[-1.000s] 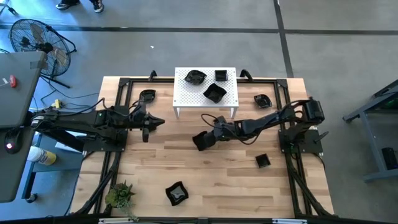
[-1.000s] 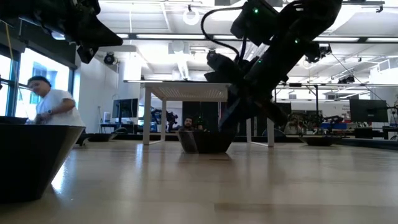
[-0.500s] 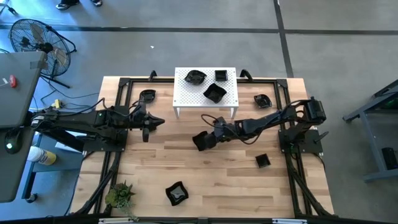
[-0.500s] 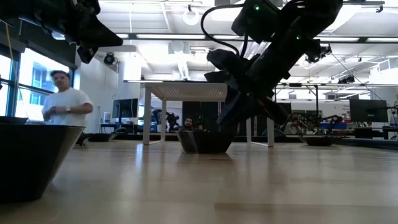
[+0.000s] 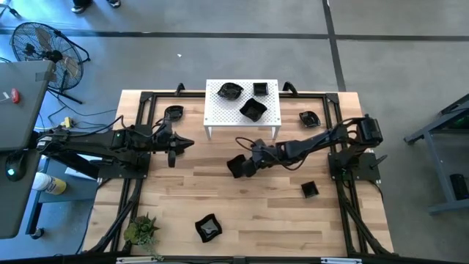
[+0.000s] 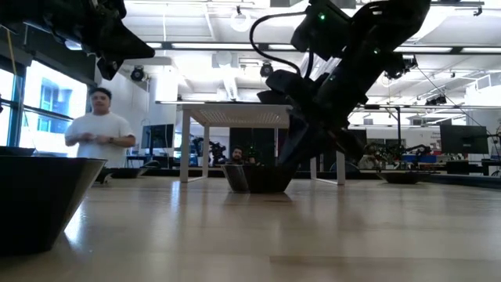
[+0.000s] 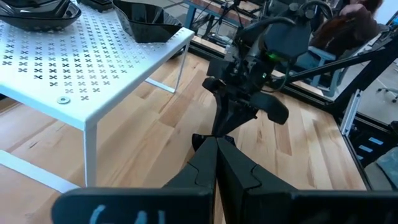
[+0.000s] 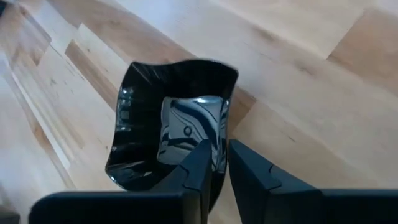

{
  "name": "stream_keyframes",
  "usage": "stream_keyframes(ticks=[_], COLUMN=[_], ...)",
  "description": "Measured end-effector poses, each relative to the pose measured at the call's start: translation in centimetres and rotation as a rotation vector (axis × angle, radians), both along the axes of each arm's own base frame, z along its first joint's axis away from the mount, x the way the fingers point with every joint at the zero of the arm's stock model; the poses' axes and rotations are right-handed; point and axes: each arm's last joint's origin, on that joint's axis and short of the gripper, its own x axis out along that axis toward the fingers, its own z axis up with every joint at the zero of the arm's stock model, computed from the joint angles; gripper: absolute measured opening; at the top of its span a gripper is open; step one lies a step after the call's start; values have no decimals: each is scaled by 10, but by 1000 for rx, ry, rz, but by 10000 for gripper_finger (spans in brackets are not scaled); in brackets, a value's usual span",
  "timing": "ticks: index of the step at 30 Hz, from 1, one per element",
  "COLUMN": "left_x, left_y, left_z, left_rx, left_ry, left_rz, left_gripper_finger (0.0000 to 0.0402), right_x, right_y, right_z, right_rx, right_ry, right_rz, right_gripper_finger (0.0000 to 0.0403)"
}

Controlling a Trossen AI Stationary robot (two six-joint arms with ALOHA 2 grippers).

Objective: Pick & Place Mini shaped plates
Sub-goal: Stack the distorted square plate on top of the stacked distorted square plate on the shelf

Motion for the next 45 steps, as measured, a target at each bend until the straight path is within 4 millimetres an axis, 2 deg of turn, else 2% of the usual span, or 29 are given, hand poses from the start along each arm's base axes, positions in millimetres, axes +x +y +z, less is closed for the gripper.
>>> stream_keyframes(ticks=[8, 15, 21, 27, 31, 35, 40, 45], left_x=[0, 0, 0, 0, 0, 0, 0, -1], left_y=[0, 0, 0, 1, 1, 1, 1, 2], left_z=[0, 0, 0, 0, 0, 0, -1, -1], left_rx=[2, 3, 3, 10, 15, 16, 20, 17], left_ry=[1, 2, 1, 2, 2, 3, 10, 8], left_rz=[10, 13, 15, 25, 40, 40, 46, 50], left_gripper_finger=[0, 0, 0, 0, 0, 0, 0, 0], right_x=[4, 5, 6, 4, -2, -15, -28, -40], right_y=[1, 4, 5, 2, 4, 3, -6, -38], right_z=[-15, -17, -7, 13, 39, 74, 138, 206], right_rx=[31, 36, 74, 124, 166, 189, 102, 9], right_ry=[24, 15, -31, -94, -172, -226, -226, -193], right_rz=[1, 18, 49, 91, 125, 113, 149, 163], right_gripper_finger=[56, 14, 7, 3, 6, 6, 7, 7])
